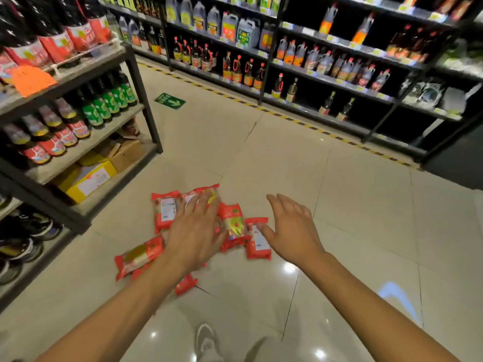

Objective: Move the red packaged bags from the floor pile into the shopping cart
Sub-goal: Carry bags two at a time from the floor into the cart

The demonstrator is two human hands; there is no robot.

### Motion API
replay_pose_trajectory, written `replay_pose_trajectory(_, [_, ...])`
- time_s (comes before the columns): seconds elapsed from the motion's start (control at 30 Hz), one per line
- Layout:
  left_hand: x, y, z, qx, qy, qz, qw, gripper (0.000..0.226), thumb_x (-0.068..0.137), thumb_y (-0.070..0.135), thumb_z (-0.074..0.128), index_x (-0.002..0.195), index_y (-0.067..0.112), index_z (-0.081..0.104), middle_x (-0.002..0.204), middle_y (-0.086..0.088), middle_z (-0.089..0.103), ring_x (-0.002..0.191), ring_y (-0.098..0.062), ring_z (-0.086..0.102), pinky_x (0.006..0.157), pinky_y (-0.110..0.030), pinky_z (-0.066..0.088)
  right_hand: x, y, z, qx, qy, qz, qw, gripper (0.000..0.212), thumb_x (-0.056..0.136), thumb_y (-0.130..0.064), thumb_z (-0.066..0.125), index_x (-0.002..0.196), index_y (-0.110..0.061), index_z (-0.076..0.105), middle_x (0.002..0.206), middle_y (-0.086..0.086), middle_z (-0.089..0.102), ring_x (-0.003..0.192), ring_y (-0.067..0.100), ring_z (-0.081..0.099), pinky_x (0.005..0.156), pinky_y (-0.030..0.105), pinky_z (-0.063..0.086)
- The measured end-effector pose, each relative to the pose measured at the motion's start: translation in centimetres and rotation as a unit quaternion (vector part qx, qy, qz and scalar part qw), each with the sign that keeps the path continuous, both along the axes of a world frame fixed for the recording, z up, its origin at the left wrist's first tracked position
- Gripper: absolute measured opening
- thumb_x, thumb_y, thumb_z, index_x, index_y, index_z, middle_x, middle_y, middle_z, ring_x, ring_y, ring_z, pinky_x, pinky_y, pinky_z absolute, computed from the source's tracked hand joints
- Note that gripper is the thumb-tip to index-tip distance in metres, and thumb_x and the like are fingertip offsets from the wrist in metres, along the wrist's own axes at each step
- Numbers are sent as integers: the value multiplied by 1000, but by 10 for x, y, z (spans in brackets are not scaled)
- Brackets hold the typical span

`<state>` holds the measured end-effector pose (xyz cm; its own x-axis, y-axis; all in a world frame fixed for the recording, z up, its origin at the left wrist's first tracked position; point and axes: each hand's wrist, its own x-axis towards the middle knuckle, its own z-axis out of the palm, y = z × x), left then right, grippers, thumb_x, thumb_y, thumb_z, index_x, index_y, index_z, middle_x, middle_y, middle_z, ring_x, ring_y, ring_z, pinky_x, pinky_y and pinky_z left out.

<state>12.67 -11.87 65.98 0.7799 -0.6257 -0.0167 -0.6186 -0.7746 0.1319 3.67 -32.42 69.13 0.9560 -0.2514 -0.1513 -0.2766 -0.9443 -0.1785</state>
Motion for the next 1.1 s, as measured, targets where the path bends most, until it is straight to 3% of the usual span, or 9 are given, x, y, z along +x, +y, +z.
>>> replay_pose_trajectory(0.1, [39, -20, -26, 44, 13, -5, 999, 79, 91, 55, 49, 156, 14, 30, 163, -14, 29, 149, -36, 29, 121, -55, 23, 45, -35, -32, 21, 14, 4, 1000, 69, 100, -50, 48, 158, -20, 25, 163, 7, 31, 150, 26, 27, 121, 42, 21])
replay_pose_trajectory(0.23, [95, -53, -85, 65, 30, 5, 997, 77, 87, 51, 63, 149, 10, 42, 155, -18, 43, 139, -41, 45, 115, -55, 36, 113, -84, -104, 63, 39, 4, 997, 67, 99, -49, 51, 156, -20, 30, 160, 5, 37, 146, 26, 34, 116, 41, 25])
replay_pose_trajectory(0.4, [161, -95, -184, 90, 109, 82, 987, 80, 86, 44, 68, 153, 11, 37, 155, -14, 44, 137, -37, 46, 111, -52, 39, 196, -140, -214, 110, 114, 14, 987, 65, 100, -51, 52, 155, -22, 34, 156, 4, 43, 141, 26, 42, 114, 42, 33])
replay_pose_trajectory(0.6, [226, -125, -342, 100, 141, 136, 975, 79, 85, 42, 68, 151, 9, 41, 149, -18, 50, 129, -40, 52, 101, -52, 45, 265, -162, -370, 142, 165, 9, 976, 68, 99, -51, 54, 154, -18, 32, 150, 7, 50, 135, 28, 48, 109, 41, 36])
replay_pose_trajectory(0.73, [237, -129, -462, 110, 191, 194, 956, 82, 85, 47, 68, 151, 8, 40, 155, -18, 42, 134, -41, 46, 105, -55, 41, 281, -168, -494, 196, 208, -11, 958, 72, 97, -48, 59, 155, -16, 30, 155, 8, 44, 140, 29, 42, 111, 45, 38])
replay_pose_trajectory(0.87, [232, -118, -563, 88, 263, 270, 922, 82, 89, 51, 64, 153, 10, 33, 154, -16, 41, 135, -39, 44, 104, -50, 43, 286, -173, -608, 255, 212, -75, 940, 65, 92, -41, 70, 145, -16, 42, 139, 11, 57, 129, 33, 53, 103, 49, 45])
replay_pose_trajectory(1.03, [239, -111, -654, 1, 345, 373, 861, 88, 88, 52, 67, 155, 13, 26, 155, -10, 34, 138, -36, 39, 105, -49, 43, 312, -173, -719, 308, 213, -131, 918, 65, 91, -26, 76, 144, -7, 44, 136, 13, 60, 126, 33, 56, 91, 28, 40])
replay_pose_trajectory(1.1, [253, -109, -689, -24, 356, 404, 842, 89, 84, 52, 72, 152, 13, 30, 153, -9, 37, 138, -36, 39, 105, -51, 43, 328, -173, -750, 336, 212, -166, 902, 69, 89, -22, 77, 145, -3, 41, 129, 11, 61, 116, 26, 59, 82, 20, 36])
